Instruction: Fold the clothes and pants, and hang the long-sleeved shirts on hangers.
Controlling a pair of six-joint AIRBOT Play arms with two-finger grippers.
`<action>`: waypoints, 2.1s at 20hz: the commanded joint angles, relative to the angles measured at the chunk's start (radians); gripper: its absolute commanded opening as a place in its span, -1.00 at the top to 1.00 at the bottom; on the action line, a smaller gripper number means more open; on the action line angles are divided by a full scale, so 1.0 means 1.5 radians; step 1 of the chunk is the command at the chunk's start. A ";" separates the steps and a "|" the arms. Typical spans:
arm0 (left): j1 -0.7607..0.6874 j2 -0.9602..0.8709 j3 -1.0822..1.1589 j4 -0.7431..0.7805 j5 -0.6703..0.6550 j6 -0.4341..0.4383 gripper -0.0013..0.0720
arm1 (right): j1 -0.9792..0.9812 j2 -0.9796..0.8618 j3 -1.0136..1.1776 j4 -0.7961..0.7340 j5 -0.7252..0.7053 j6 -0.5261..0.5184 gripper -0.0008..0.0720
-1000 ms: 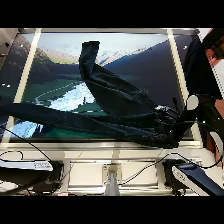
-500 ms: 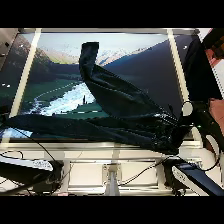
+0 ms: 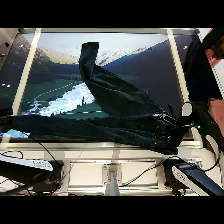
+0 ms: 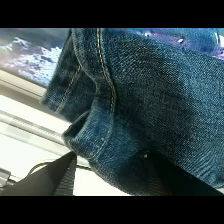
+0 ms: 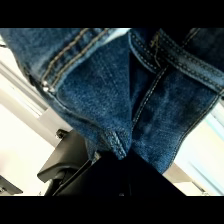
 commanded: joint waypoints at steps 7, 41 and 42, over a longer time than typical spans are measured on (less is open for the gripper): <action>-0.003 0.000 0.004 0.001 0.020 -0.023 0.92 | 0.001 0.001 0.000 0.006 -0.030 0.000 0.85; -0.116 0.014 0.082 0.013 0.080 -0.080 0.92 | -0.099 -0.122 0.182 -0.066 -0.153 -0.041 0.85; -0.108 0.014 0.066 0.014 0.065 -0.079 0.92 | -0.099 -0.122 0.157 -0.051 -0.130 -0.041 0.85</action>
